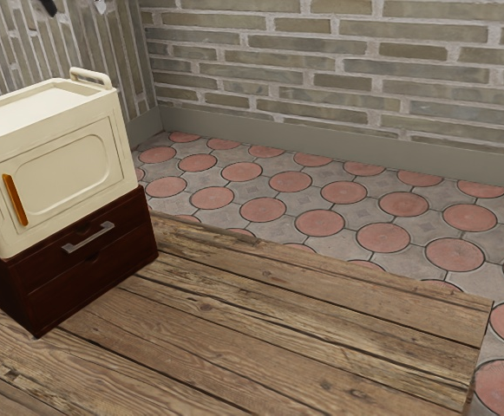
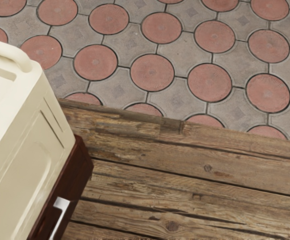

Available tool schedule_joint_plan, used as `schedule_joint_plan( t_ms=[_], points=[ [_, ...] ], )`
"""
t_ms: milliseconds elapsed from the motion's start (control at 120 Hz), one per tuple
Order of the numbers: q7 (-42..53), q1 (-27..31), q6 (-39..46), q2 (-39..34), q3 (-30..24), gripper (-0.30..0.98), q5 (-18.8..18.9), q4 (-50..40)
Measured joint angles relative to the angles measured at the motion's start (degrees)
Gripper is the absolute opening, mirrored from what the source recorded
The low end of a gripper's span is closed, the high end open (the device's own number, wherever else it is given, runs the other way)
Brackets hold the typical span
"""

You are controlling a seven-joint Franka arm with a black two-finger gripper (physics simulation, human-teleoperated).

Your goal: Pull the drawer handle with one arm to open the drawer

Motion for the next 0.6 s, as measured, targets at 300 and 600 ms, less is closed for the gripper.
schedule_joint_plan(
  t_ms=[300, 600],
  points=[
    [-0.53, 1.9, 5.45, -17.85, -1.29, 0.69, 1.32, -31.25],
    [-2.24, 1.7, 21.56, -37.04, -5.72, 0.69, -6.34, -70.78]
  ],
)
